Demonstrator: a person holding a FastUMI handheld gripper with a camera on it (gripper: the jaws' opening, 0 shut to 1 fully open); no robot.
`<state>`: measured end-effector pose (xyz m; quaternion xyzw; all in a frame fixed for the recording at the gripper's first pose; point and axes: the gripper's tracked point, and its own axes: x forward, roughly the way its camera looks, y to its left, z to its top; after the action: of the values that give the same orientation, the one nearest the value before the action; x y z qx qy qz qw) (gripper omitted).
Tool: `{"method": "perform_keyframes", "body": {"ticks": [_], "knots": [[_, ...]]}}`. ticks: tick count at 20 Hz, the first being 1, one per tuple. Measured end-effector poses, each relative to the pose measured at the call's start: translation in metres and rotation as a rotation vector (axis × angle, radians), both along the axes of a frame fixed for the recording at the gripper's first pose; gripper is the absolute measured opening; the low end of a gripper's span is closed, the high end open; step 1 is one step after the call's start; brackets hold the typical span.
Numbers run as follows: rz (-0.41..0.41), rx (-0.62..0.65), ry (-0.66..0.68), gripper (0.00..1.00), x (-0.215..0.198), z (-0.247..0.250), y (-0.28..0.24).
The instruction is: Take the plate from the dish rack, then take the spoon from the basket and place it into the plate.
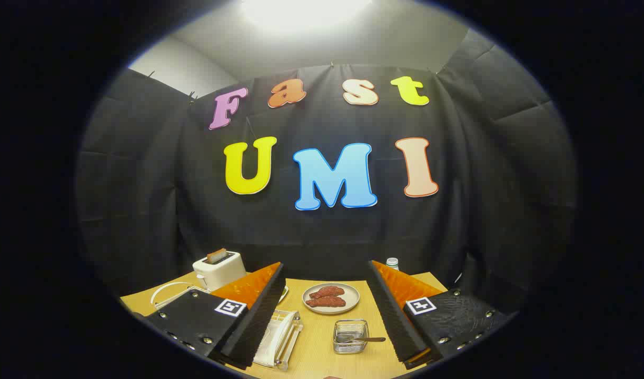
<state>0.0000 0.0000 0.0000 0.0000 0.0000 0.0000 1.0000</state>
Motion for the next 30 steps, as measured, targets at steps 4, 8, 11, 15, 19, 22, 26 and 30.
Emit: {"method": "perform_keyframes", "body": {"ticks": [4, 8, 11, 15, 19, 22, 26, 30], "knots": [[0.011, 0.001, 0.021, 0.95, 0.0, 0.005, 0.008], [0.018, -0.006, -0.008, 0.95, -0.002, 0.017, 0.014], [0.02, -0.023, -0.024, 0.95, -0.003, 0.022, 0.017], [0.024, -0.031, -0.015, 0.95, 0.0, 0.022, 0.022], [0.041, -0.059, 0.054, 0.95, 0.008, 0.023, 0.038], [0.078, -0.086, 0.144, 0.95, 0.019, 0.019, 0.056], [0.184, -0.096, 0.391, 0.95, 0.033, -0.007, 0.095], [0.262, -0.099, 0.714, 0.95, 0.045, -0.053, 0.126]]}}
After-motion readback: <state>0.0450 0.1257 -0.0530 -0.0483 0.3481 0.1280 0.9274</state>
